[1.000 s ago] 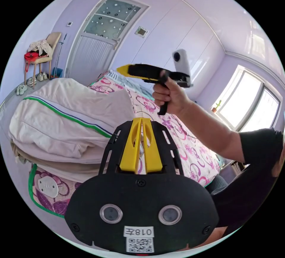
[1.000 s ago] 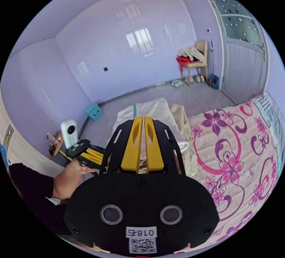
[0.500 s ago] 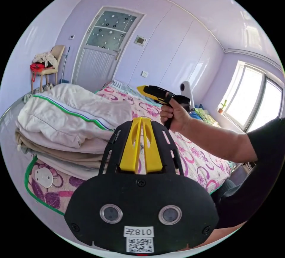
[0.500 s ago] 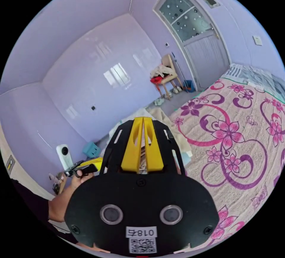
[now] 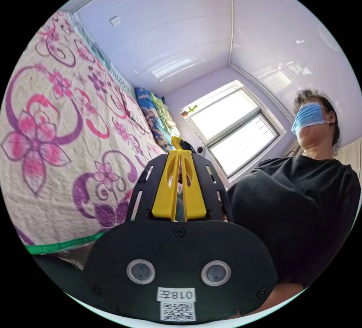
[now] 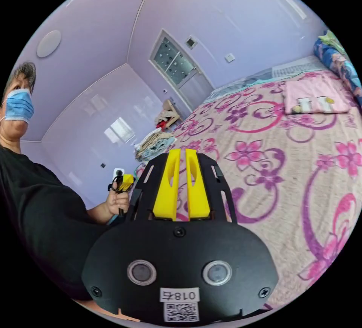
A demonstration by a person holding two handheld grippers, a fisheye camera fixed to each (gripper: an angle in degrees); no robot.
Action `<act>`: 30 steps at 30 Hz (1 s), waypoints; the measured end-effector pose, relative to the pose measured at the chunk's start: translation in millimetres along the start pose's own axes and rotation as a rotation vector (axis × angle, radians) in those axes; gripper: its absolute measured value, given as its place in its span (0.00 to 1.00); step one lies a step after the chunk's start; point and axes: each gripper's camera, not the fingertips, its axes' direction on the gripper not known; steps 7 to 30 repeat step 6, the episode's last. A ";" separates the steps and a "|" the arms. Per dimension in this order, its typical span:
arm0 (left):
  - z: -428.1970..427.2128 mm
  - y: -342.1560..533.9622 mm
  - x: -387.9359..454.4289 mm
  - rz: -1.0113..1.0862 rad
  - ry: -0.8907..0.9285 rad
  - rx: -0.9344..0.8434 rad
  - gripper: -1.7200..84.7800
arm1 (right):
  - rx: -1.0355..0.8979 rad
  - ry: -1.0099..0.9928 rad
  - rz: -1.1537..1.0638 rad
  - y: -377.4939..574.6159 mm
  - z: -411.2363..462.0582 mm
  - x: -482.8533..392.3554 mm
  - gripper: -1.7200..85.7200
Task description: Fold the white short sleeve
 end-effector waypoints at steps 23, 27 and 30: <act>79.9 -37.9 21.5 -0.060 -0.058 -0.164 0.01 | 0.261 0.422 0.075 9.3 -158.0 64.2 0.12; 79.9 -37.9 21.5 -0.060 -0.058 -0.164 0.01 | 0.261 0.422 0.075 9.3 -158.0 64.2 0.12; 79.9 -37.9 21.5 -0.060 -0.058 -0.164 0.01 | 0.261 0.422 0.075 9.3 -158.0 64.2 0.12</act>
